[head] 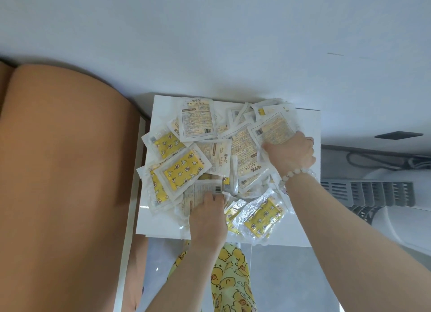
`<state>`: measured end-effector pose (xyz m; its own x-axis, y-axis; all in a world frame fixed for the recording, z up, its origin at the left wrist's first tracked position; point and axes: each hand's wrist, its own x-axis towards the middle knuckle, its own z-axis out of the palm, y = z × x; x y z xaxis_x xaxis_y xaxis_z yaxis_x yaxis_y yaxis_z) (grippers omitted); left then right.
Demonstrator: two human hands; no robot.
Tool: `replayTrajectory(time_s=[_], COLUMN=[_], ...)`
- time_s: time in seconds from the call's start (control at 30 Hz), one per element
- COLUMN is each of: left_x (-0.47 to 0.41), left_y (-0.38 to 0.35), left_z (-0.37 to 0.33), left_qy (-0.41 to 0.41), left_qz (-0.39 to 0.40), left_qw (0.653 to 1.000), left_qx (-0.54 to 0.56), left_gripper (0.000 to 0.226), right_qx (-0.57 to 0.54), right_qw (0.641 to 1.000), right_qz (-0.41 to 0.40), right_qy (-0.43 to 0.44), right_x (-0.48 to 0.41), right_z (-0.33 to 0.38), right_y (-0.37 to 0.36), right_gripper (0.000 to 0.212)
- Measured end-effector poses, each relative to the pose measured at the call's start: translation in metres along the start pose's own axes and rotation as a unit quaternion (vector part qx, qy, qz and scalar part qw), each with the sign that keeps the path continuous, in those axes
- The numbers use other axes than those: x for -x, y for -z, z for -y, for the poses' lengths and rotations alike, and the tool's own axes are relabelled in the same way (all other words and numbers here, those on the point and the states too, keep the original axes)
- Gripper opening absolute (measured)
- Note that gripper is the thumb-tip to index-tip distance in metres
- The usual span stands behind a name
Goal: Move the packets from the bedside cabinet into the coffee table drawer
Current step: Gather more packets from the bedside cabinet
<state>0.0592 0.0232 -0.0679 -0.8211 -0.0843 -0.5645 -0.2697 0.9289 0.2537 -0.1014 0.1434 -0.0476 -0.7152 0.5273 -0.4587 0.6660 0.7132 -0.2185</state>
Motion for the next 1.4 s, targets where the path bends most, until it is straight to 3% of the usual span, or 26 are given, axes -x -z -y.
replayTrajectory(time_s=[0.33,0.47,0.57,0.77,0.9,0.97,1.07,1.17,1.3,1.4], left_x=[0.019,0.034,0.044,0.064,0.074,0.078,0.086,0.098,0.126,0.155], left_y=[0.038,0.064,0.097,0.173,0.208,0.219,0.232,0.235,0.225,0.205], left_z=[0.0,-0.002,0.003,-0.007,-0.04,-0.061,-0.092,-0.122,-0.164,-0.198], left_qy=[0.008,-0.005,-0.024,0.03,-0.005,-0.043,-0.089,-0.134,-0.197,-0.254], left_qz=[0.027,0.024,0.017,-0.014,-0.019,-0.004,0.032,0.058,0.111,0.165], left_qw=[0.998,0.999,0.998,0.983,0.969,0.967,0.962,0.955,0.944,0.93], left_qx=[0.051,0.047,0.053,0.183,0.247,0.252,0.258,0.258,0.241,0.207], left_gripper=[0.035,0.031,0.031,0.016,0.01,0.02,0.018,0.006,0.009,0.016], right_qx=[-0.242,-0.284,-0.297,-0.364,-0.431,-0.475,-0.534,-0.586,-0.645,-0.663], right_qw=[0.968,0.954,0.945,0.909,0.877,0.854,0.817,0.771,0.711,0.675], right_qz=[0.065,0.065,0.064,0.079,0.069,0.055,0.031,-0.013,-0.081,-0.134], right_qy=[-0.032,-0.078,-0.12,-0.185,-0.203,-0.206,-0.216,-0.247,-0.268,-0.295], right_x=[0.028,0.048,0.066,0.111,0.138,0.147,0.167,0.194,0.229,0.259], right_z=[-0.011,-0.031,-0.046,-0.078,-0.095,-0.103,-0.115,-0.138,-0.182,-0.219], right_y=[0.028,0.054,0.077,0.129,0.164,0.175,0.189,0.203,0.224,0.235], right_gripper=[0.055,0.052,0.063,0.056,0.042,0.044,0.048,0.045,0.036,0.044])
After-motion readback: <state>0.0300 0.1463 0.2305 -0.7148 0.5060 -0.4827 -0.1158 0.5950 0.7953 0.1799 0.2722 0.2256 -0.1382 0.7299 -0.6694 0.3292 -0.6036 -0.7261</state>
